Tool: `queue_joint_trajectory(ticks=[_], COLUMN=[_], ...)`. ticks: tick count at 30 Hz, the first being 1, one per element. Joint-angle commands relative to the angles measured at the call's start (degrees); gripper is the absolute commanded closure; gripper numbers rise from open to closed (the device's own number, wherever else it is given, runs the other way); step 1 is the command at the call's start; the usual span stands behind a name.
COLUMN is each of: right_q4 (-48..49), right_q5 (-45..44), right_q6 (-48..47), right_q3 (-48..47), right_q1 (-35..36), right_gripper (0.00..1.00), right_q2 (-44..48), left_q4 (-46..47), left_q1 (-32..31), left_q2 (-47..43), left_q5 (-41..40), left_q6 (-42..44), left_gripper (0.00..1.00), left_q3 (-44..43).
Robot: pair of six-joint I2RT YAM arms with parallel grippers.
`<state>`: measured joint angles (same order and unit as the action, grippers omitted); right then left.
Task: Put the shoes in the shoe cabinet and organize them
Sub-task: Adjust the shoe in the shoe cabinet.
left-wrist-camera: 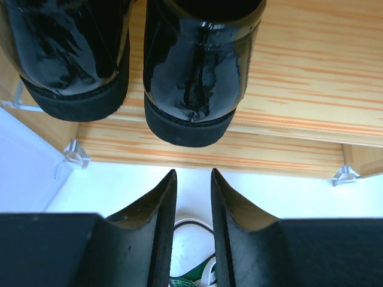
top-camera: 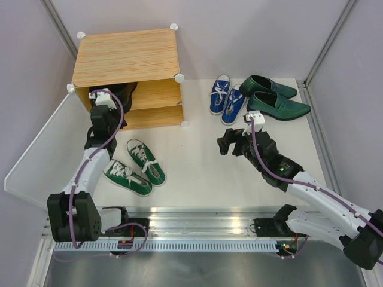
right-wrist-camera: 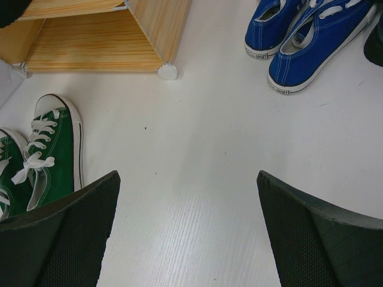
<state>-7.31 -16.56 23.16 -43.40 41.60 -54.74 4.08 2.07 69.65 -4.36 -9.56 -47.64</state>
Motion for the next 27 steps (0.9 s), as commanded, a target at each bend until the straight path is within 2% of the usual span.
queue_joint_trajectory(ticks=[1,15,27], right_q4=[1.25,1.25,1.25], right_q5=[0.12,-0.67,-1.37], right_q6=[0.13,-0.30,-0.57], right_q3=[-0.02,-0.20,-0.28], right_q1=[-0.21,-0.21,-0.21], right_gripper=[0.02,0.02,0.02], right_q2=[0.34,-0.63,-1.16], left_q4=[-0.38,1.11,3.74], left_q1=[0.31,0.31,0.31], left_q2=[2.68,9.28,11.65], left_q5=[0.41,-1.53,-0.74], left_q6=[0.25,2.71,3.14], left_gripper=[0.67,0.71,0.73], left_q3=[-2.28,-7.99,-8.61])
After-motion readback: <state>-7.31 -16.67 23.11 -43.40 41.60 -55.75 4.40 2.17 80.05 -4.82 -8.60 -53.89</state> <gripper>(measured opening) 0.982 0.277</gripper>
